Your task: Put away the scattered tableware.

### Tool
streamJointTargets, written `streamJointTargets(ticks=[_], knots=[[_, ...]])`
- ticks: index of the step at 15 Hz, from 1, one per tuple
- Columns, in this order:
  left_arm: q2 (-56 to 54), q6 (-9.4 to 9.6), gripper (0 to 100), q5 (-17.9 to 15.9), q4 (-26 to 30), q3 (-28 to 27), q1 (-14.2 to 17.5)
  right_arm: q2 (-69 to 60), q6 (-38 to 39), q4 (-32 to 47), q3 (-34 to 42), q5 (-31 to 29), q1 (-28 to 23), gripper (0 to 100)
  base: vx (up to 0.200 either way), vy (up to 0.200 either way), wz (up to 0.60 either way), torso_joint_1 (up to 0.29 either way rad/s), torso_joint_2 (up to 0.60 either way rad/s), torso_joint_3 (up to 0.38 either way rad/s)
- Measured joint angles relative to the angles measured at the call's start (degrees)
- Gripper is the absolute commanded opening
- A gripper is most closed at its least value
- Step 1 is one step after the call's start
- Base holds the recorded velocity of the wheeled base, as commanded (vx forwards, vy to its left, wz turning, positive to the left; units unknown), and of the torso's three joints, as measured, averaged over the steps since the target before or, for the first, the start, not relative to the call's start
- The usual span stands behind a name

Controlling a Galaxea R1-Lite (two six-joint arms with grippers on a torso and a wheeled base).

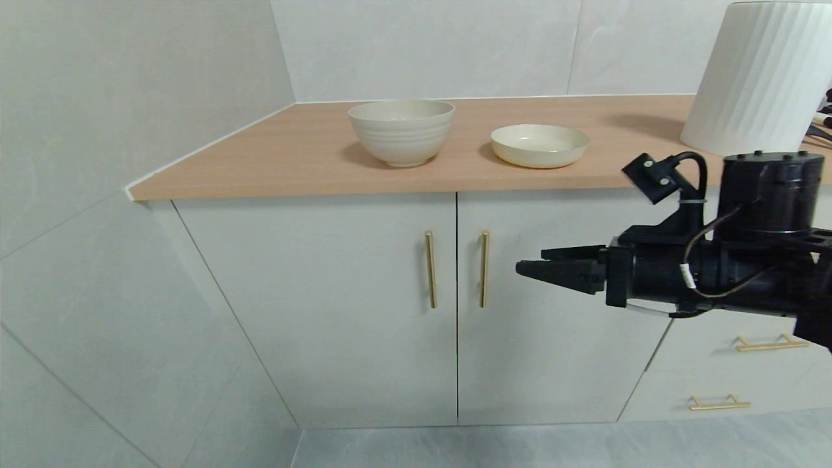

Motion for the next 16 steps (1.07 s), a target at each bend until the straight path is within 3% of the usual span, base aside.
streamJointTargets(ticks=[4, 8, 10, 16], knots=[[0.0, 0.00, 100, 0.0, 0.0, 0.0, 0.0, 7.7, 0.2, -3.8, -2.2, -1.5, 2.0, 100, 0.000, 0.000, 0.00, 0.000, 0.00, 0.000], [0.0, 0.00, 100, 0.0, 0.0, 0.0, 0.0, 14.6, 1.2, -14.5, -2.3, -11.6, 5.0, 100, 0.000, 0.000, 0.00, 0.000, 0.00, 0.000], [0.0, 0.02, 100, 0.0, 0.0, 0.0, 0.0, 17.3, 3.9, -19.2, -2.4, -13.5, 6.2, 100, 0.000, 0.000, 0.00, 0.000, 0.00, 0.000], [0.0, 0.02, 100, 0.0, 0.0, 0.0, 0.0, 21.1, 4.8, -20.6, -4.2, -16.6, 6.6, 100, 0.000, 0.000, 0.00, 0.000, 0.00, 0.000]])
